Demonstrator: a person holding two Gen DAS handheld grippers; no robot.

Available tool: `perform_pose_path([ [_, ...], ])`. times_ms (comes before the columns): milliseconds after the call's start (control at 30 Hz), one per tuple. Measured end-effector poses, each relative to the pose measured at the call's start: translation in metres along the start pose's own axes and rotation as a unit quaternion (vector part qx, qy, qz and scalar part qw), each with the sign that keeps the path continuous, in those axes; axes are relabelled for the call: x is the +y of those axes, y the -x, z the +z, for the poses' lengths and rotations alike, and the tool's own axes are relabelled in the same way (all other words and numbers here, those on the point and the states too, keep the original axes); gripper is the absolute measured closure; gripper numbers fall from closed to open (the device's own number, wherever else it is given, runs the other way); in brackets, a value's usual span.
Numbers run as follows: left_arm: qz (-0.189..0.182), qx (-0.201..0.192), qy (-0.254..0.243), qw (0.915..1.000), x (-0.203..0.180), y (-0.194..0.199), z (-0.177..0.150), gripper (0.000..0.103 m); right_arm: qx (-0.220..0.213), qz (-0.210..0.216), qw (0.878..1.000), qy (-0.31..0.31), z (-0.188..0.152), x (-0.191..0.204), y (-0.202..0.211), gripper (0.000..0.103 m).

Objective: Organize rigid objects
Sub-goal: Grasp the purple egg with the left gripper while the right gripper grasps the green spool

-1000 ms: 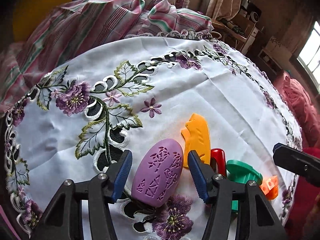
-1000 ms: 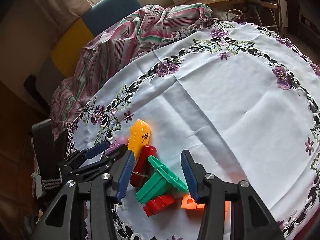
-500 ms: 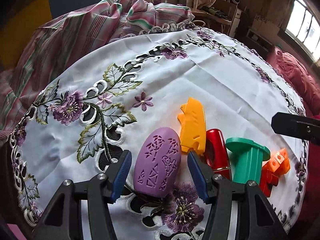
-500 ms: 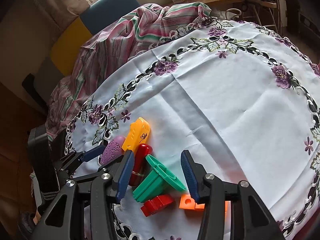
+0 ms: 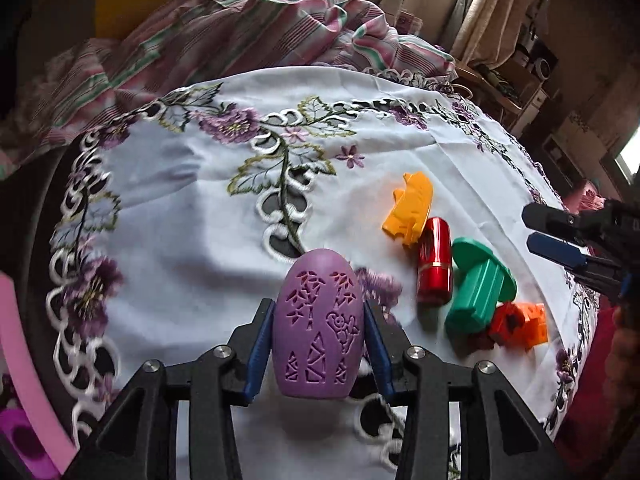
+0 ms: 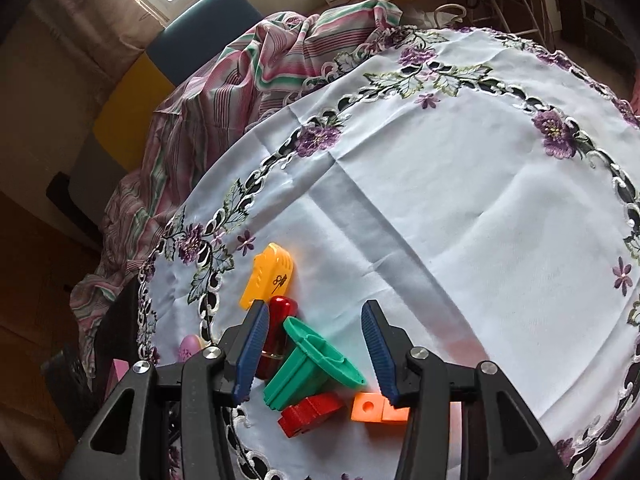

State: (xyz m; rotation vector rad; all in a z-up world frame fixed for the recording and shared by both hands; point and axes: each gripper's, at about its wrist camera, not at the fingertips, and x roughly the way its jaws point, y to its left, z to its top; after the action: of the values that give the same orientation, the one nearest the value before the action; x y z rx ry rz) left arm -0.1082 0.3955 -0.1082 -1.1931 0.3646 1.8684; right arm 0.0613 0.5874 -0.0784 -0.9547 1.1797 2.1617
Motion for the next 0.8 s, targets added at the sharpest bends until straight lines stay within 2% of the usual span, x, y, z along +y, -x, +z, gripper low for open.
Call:
perform_pose_path([
  [100, 0.001, -0.001, 0.028, 0.9996, 0.005, 0.015, -0.026, 0.059, 0.022, 0.024, 0.999, 0.009, -0.005, 0.006, -0.005, 0.056],
  [233, 0.016, -0.016, 0.023, 0.9995, -0.002, 0.031, -0.059, 0.059, 0.047, 0.05, 0.997, 0.018, -0.012, 0.012, -0.01, 0.056],
  [333, 0.023, -0.018, 0.019, 0.9994, -0.006, 0.03, -0.077, 0.059, 0.071, 0.043, 0.996, 0.011, -0.017, 0.008, -0.017, 0.058],
  [500, 0.027, -0.044, 0.002, 0.9987, -0.01, 0.028, -0.082, 0.059, 0.073, 0.06, 0.995, -0.01, -0.016, 0.002, -0.016, 0.06],
  [567, 0.022, -0.051, 0.004, 0.9985, -0.008, 0.027, -0.083, 0.059, 0.064, 0.056, 0.996, -0.002, -0.017, 0.005, -0.012, 0.06],
  [633, 0.017, -0.051, 0.014, 0.9985, -0.005, 0.026, -0.083, 0.059, 0.061, 0.069, 0.996, 0.014, -0.017, 0.011, -0.008, 0.06],
  [700, 0.019, -0.051, 0.016, 0.9984, -0.006, 0.025, -0.083, 0.06, 0.069, 0.064, 0.995, 0.02, -0.018, 0.014, -0.011, 0.06],
  [800, 0.038, -0.052, -0.006, 0.9979, -0.013, 0.023, -0.085, 0.06, 0.094, 0.049, 0.994, 0.01, -0.02, 0.01, -0.022, 0.06],
])
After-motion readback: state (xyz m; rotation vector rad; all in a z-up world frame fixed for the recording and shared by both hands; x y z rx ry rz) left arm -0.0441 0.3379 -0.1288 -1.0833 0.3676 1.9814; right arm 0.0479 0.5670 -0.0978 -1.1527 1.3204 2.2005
